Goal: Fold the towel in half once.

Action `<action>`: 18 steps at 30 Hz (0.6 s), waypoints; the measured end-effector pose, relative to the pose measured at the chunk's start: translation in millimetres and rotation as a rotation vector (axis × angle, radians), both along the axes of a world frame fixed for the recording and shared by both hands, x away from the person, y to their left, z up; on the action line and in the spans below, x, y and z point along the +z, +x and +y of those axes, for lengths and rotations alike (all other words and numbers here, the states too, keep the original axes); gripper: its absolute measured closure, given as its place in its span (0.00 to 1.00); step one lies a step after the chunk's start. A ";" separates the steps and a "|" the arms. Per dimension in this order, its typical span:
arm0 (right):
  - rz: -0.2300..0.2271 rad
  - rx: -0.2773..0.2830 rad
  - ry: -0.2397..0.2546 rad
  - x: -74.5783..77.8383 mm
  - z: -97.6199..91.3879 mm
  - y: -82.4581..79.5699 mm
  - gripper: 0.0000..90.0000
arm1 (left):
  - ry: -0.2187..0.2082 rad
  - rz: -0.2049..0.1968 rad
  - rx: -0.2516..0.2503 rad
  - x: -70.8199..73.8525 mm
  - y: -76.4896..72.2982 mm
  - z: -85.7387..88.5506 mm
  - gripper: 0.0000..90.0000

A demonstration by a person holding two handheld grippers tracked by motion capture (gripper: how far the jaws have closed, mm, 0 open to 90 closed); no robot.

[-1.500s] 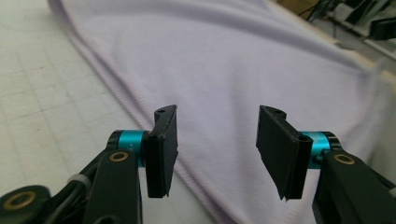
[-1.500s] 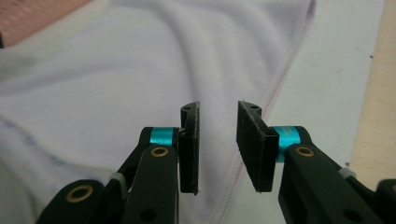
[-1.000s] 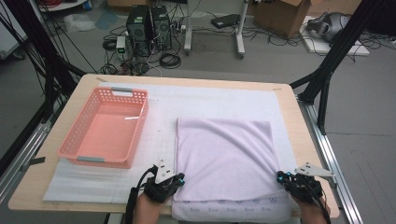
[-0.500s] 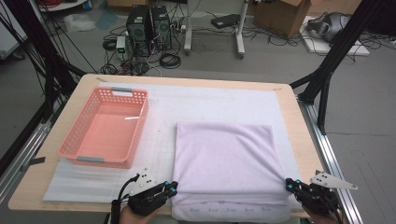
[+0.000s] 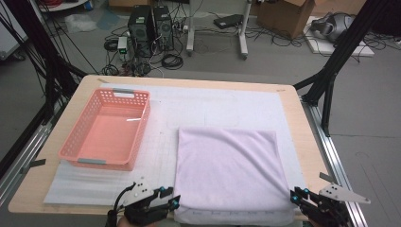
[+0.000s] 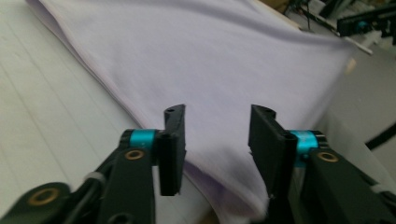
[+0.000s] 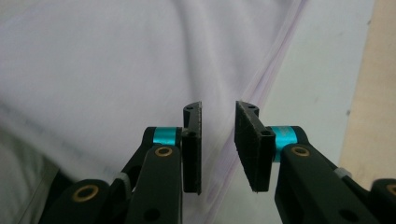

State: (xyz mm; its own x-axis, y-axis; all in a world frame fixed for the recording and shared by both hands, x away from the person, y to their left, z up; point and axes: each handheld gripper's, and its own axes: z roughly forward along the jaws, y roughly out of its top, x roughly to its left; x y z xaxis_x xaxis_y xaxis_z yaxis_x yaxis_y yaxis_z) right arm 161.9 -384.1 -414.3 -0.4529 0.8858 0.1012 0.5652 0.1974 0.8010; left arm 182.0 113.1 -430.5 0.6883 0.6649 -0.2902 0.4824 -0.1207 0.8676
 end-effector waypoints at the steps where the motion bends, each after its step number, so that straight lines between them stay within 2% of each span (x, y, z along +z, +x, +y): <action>1: -0.005 -0.005 0.004 0.3 -0.2 3.6 0.78 | -0.008 -0.007 0.008 1.0 7.3 0.4 0.61; 6: -0.023 -0.043 0.041 -0.5 -1.7 28.2 0.75 | -0.017 -0.031 0.070 1.0 38.1 -2.4 0.56; 8: -0.026 -0.040 0.036 -2.6 -1.1 37.1 0.75 | -0.014 -0.036 0.083 0.0 46.0 -3.1 0.55; 10: -0.029 -0.032 0.025 -5.2 0.4 45.5 0.75 | 0.002 -0.051 0.087 -0.8 54.5 -3.5 0.58; 12: -0.032 -0.023 0.011 -7.0 1.6 55.5 0.77 | 0.013 -0.063 0.080 -1.0 62.1 -3.5 0.70; 15: -0.033 -0.032 0.012 -7.6 2.5 72.1 0.78 | 0.005 -0.041 0.075 -1.2 74.8 -3.7 0.69; 18: -0.024 -0.035 0.007 -9.2 5.2 96.2 0.78 | -0.003 -0.029 0.056 -2.6 88.0 -4.8 0.68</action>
State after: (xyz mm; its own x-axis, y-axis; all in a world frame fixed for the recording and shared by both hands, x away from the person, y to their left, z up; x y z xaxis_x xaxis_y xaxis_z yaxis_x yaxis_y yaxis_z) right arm 258.2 -378.9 -423.5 -0.4238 0.9006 0.0964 0.5520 0.1725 0.8158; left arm 270.0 108.3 -433.1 0.6584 0.7015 -0.2728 0.4633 -0.0920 0.8814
